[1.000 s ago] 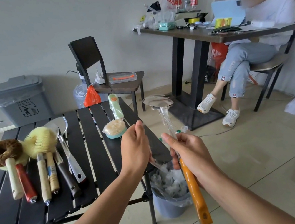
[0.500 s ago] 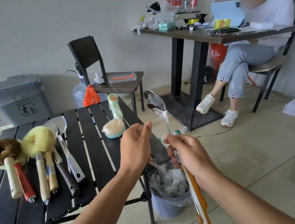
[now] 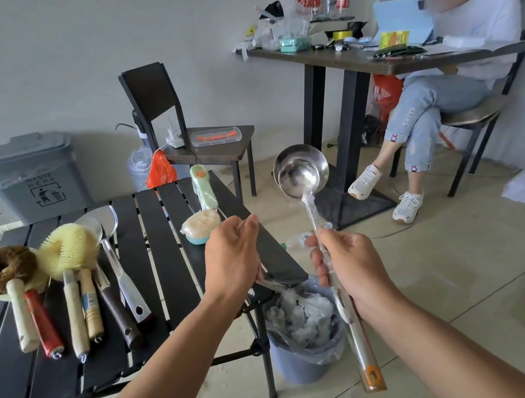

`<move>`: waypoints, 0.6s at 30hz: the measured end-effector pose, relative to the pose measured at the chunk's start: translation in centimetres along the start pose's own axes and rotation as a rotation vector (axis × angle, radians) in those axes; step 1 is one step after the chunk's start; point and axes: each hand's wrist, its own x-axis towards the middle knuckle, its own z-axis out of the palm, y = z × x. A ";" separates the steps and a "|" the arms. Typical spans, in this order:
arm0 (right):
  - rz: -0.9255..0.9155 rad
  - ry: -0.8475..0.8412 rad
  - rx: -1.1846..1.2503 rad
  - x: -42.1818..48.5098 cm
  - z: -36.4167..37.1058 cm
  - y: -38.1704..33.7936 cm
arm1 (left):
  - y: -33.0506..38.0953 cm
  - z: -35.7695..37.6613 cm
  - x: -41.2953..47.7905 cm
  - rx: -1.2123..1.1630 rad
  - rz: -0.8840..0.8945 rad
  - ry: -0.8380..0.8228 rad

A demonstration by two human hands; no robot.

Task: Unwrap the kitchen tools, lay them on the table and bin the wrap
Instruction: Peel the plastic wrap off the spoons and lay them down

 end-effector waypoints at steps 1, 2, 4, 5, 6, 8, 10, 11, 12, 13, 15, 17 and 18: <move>0.017 0.004 0.004 0.1 -0.1 -0.1 | 0.0 -0.1 0.1 0.007 0.001 -0.002; 0.032 0.003 0.016 0.2 -0.2 -0.1 | -0.1 -0.2 0.3 0.006 0.003 -0.003; 0.061 -0.016 0.053 0.3 -0.2 -0.3 | -0.1 -0.2 0.4 -0.001 0.004 -0.005; 0.074 -0.028 0.071 0.3 -0.2 -0.4 | -0.2 -0.2 0.4 -0.004 0.003 -0.002; 0.086 -0.041 0.081 0.3 -0.1 -0.4 | -0.2 -0.2 0.4 -0.005 0.004 0.004; 0.096 -0.074 0.066 0.3 -0.1 -0.2 | -0.4 -0.2 0.4 0.004 0.009 0.030; 0.090 -0.114 0.061 0.2 0.0 0.1 | -0.6 -0.1 0.3 0.008 0.016 0.048; 0.086 -0.130 0.074 0.1 0.0 0.2 | -0.6 -0.1 0.3 0.005 0.012 0.048; 0.077 -0.136 0.073 0.0 0.1 0.2 | -0.7 0.0 0.3 0.000 0.003 0.035; 0.052 -0.123 0.030 0.0 0.1 0.2 | -0.8 0.0 0.3 -0.002 -0.007 0.016; -0.026 -0.063 -0.177 0.0 0.0 0.4 | -1.2 0.1 0.3 0.008 -0.026 -0.022; -0.070 -0.025 -0.322 0.0 0.0 0.7 | -1.7 0.2 0.3 0.022 -0.061 -0.065; -0.074 -0.024 -0.336 0.0 0.1 0.8 | -1.9 0.3 0.3 0.035 -0.076 -0.103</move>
